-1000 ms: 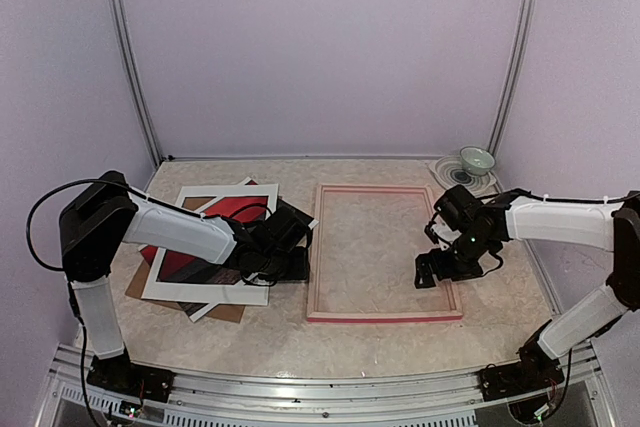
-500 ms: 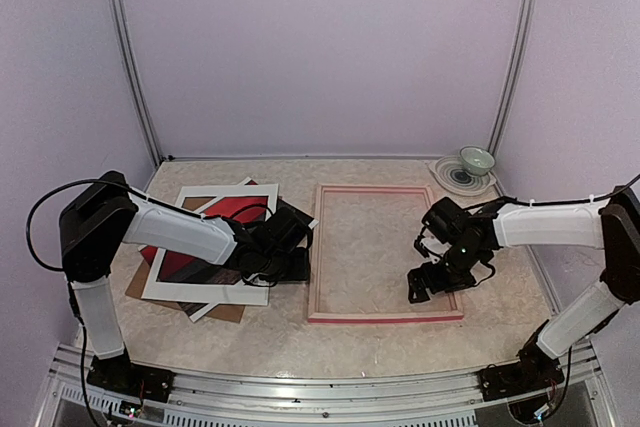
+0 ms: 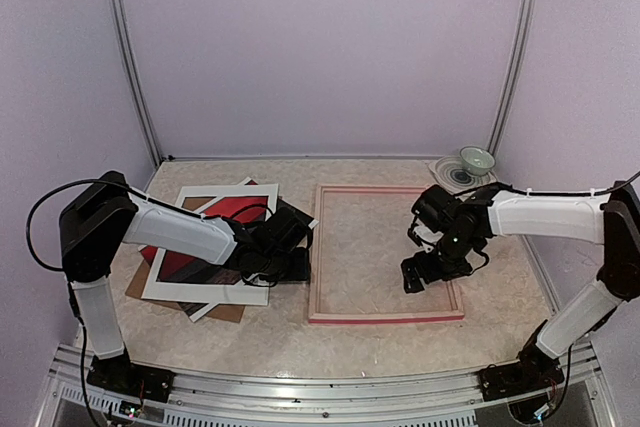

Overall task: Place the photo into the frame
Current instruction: Adjust the glass panel to frame the body.

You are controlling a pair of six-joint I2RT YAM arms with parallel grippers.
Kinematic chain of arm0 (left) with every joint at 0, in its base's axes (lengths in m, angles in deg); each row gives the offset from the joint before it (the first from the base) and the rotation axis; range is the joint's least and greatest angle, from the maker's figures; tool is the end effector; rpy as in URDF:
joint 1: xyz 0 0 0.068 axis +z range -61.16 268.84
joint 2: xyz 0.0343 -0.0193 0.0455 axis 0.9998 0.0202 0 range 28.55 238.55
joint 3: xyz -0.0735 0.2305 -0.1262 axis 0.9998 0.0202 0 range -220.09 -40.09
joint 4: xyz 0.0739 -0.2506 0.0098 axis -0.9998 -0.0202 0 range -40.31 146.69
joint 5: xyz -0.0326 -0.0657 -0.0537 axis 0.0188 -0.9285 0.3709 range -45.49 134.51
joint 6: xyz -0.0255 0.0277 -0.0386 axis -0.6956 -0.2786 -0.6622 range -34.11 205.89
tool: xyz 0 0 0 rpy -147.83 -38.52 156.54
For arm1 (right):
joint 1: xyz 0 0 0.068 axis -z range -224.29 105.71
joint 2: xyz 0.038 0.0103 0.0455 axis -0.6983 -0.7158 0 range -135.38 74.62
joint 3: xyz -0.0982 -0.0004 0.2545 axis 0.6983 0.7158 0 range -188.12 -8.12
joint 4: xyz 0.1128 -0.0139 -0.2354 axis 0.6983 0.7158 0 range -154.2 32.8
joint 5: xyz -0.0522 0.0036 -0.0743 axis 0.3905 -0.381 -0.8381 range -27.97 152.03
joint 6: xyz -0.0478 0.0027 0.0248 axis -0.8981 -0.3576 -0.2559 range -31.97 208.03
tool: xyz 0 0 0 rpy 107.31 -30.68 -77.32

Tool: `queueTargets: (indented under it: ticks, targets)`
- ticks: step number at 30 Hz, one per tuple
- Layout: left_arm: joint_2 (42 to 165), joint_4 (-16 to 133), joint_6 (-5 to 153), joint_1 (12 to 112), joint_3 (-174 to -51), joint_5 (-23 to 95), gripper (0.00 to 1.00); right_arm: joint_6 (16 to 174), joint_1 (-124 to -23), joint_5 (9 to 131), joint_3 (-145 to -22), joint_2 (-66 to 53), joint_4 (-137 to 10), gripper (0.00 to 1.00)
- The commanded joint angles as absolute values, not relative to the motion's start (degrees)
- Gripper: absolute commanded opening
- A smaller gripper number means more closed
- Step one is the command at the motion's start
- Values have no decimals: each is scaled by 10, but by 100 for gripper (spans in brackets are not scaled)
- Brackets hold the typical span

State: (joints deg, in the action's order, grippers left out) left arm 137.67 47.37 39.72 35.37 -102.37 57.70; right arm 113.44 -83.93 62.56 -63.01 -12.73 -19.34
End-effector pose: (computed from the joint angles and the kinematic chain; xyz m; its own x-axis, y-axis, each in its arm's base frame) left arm 0.2317 -0.2992 0.1351 -0.8522 -0.0295 -0.5224 0.1328 0.9535 -0.2705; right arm 0.2083 0.1730 0.1894 -0.9530 -0.2324 -0.1943 -0.2554 0.9614 0.1024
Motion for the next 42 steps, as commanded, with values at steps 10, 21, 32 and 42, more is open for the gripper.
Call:
queueTargets:
  ticks: [10,21,32,42]
  targets:
    - [1371,482,402,350,-1013,557,56,1153,-845,557,-639,-120,-176,99]
    - [1366,464,405,341,-1032,559,56,1136,-792,528,-901,-267,-206,99]
    - [1328,448,400,335,-1007,576,56,1116,-701,533,-1115,-445,-197,99]
    - [1312,438,393,330,-992,591,56,1101,-674,531,-1209,-581,-185,99]
